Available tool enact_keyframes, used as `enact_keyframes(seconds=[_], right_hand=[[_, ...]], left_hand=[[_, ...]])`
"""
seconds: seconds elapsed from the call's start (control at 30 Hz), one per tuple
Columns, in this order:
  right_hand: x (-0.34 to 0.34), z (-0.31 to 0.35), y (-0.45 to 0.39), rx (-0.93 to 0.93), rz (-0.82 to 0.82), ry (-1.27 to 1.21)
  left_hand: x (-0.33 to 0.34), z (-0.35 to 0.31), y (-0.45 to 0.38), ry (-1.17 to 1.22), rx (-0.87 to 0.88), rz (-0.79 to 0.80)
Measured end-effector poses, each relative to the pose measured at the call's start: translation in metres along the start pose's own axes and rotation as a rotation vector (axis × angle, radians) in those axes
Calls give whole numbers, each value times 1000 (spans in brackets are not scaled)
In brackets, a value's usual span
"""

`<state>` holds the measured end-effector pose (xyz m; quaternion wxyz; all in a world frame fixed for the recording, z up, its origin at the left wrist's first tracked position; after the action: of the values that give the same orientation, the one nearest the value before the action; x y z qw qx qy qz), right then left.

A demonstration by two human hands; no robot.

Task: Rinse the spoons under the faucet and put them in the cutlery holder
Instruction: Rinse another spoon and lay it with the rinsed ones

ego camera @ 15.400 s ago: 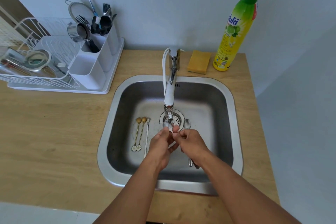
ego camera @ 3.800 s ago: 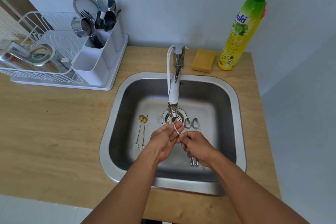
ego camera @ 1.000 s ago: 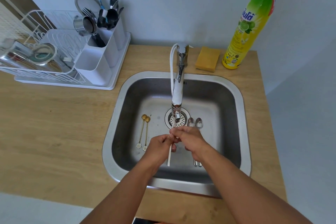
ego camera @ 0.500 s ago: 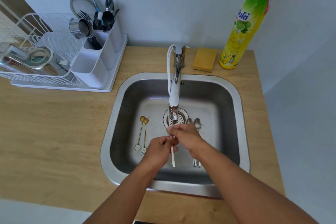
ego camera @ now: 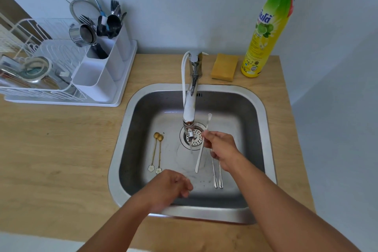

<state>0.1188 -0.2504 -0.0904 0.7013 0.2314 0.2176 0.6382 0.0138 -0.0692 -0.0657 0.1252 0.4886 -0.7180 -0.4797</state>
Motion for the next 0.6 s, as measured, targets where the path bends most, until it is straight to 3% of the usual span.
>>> enact_keyframes(seconds=[0.17, 0.37, 0.5, 0.6], right_hand=[[13, -5, 12, -64, 152, 214], [44, -13, 32, -66, 378, 163], [46, -12, 35, -111, 408, 172], [42, -10, 36, -166, 401, 248]], left_hand=[[-48, -17, -17, 202, 31, -237], [-32, -43, -54, 533, 16, -55], [-25, -41, -61, 790, 42, 12], [-20, -32, -63, 842, 18, 9]])
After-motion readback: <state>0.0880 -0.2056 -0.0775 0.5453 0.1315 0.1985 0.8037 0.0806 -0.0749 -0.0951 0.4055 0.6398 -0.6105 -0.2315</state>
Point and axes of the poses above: each hand's wrist, its own y-axis away from the middle knuckle, its own x-axis out of the palm, z = x × y, the point moved 10 cm from there along -y, towards the middle knuckle, and after that the axes turned 7 degrees about -x, right-handed, at the moved point
